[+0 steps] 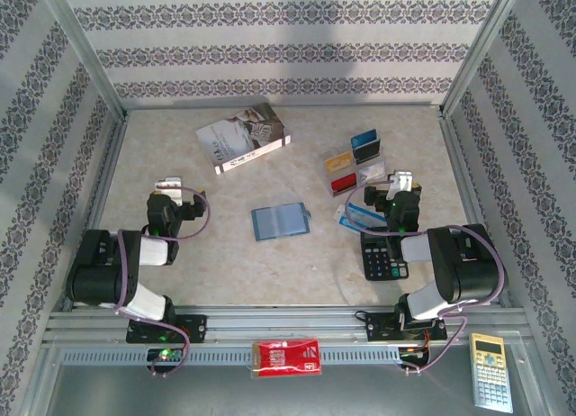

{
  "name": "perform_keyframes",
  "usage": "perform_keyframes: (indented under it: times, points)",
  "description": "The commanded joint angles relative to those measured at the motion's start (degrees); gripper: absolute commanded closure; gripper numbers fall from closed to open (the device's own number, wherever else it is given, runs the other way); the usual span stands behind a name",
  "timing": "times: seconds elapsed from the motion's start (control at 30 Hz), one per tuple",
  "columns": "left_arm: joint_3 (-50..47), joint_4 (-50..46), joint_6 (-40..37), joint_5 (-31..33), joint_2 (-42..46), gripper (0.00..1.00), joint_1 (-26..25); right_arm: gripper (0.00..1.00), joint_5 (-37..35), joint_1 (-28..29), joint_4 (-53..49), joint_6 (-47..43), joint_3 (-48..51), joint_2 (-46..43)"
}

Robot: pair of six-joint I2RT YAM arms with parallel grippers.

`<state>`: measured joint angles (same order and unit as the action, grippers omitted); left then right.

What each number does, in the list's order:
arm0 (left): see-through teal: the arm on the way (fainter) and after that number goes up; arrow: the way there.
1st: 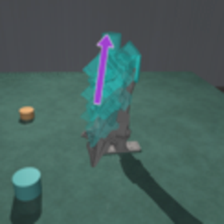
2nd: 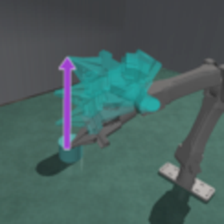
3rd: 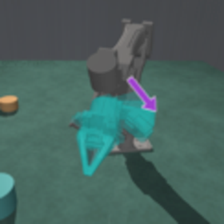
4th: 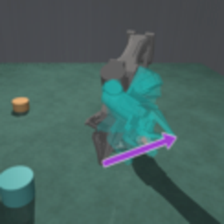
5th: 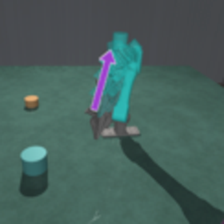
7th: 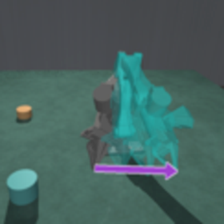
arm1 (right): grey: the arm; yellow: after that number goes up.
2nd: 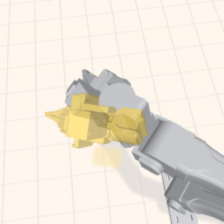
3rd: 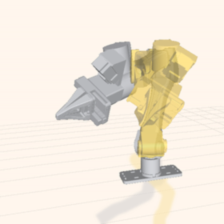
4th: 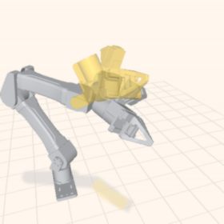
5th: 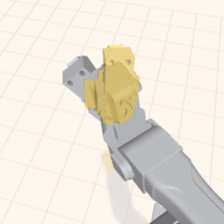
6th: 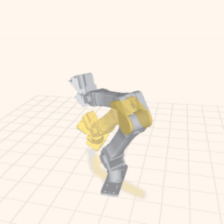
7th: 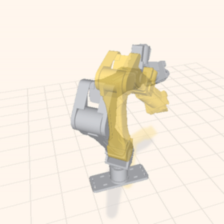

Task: Take the credit cards out of the card holder

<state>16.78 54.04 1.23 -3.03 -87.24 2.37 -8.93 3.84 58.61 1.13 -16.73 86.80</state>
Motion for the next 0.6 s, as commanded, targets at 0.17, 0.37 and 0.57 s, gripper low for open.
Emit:
perform_keyframes:
  times: [0.17,0.37,0.57]
  points:
    - [3.75,3.65,1.53,1.54,-4.05,0.00,0.09,0.02,-4.90,-1.03,-0.69,2.38,-2.56,1.10]
    - [3.90,3.07,1.04,2.43,-3.79,0.00,-0.61,0.02,-5.05,-1.02,-1.62,2.40,-2.60,0.91]
    - [2.27,6.14,-0.71,-2.45,-3.90,0.00,-0.61,0.02,-5.02,-1.03,-1.61,2.39,-2.62,0.91]
